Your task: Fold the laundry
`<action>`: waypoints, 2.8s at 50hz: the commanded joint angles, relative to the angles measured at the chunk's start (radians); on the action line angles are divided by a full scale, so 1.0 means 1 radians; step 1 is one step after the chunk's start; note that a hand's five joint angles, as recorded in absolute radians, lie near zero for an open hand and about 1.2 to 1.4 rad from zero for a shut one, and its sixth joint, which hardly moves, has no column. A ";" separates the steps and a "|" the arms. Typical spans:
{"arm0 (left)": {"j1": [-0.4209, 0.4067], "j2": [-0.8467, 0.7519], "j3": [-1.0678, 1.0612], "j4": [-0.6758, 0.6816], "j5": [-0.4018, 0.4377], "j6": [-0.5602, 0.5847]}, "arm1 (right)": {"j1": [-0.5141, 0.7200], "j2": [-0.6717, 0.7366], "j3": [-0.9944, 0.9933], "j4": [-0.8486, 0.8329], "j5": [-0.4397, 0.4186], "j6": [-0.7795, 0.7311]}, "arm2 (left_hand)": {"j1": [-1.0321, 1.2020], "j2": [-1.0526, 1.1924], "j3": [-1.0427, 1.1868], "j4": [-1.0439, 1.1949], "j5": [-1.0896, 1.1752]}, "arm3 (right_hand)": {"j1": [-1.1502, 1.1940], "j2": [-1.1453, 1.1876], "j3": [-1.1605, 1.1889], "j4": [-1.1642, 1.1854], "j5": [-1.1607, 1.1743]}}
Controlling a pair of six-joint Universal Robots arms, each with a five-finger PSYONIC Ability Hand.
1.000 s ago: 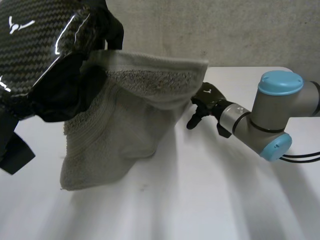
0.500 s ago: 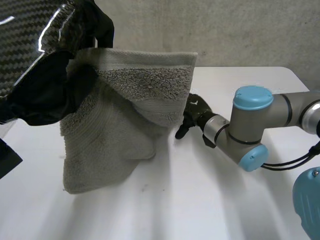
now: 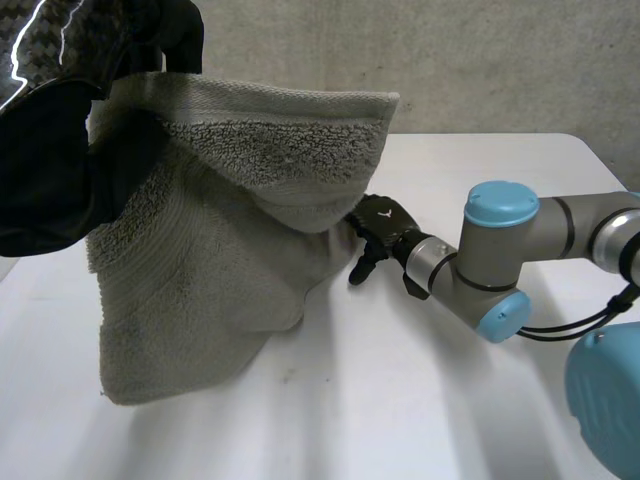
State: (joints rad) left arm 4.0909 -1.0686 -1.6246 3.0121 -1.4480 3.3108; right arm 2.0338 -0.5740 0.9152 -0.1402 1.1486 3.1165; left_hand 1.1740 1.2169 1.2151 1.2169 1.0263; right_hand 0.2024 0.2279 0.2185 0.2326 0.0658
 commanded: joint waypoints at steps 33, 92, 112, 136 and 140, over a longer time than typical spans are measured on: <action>0.439 -0.368 -0.041 0.152 0.127 -0.141 | -0.262 -0.848 0.382 0.310 -0.032 -0.474 | 0.222 0.179 0.181 0.179 0.195 | 1.194 1.168 1.178 1.164 1.156; 0.428 -1.119 0.188 0.585 0.113 -0.289 | -0.153 -0.471 0.683 -0.280 0.100 -0.808 | 0.199 0.156 0.158 0.156 0.173 | 1.194 1.168 1.178 1.164 1.156; 0.485 -0.873 -0.089 0.524 0.115 0.128 | -0.161 -0.584 0.792 -0.127 0.120 -0.822 | -0.887 -0.930 -0.928 -0.930 -0.914 | -0.028 -0.053 -0.044 -0.058 -0.066; 0.218 -0.767 -0.207 0.531 0.112 0.333 | -0.274 -0.759 0.752 0.033 0.112 -0.398 | -0.840 -0.883 -0.881 -0.883 -0.867 | -0.021 -0.046 -0.037 -0.051 -0.058; 0.195 -0.824 -0.193 0.536 0.106 0.456 | -0.280 -0.761 0.749 0.033 0.114 -0.400 | -0.820 -0.863 -0.861 -0.863 -0.847 | -0.021 -0.046 -0.037 -0.051 -0.058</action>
State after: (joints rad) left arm 4.3270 -1.8107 -1.8335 3.5431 -1.3362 3.5820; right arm 1.7630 -1.3344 1.6693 -0.1044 1.2590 2.7254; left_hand 0.2820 0.2837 0.2823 0.2816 0.1091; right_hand 0.2049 0.2244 0.2119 0.2330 0.0672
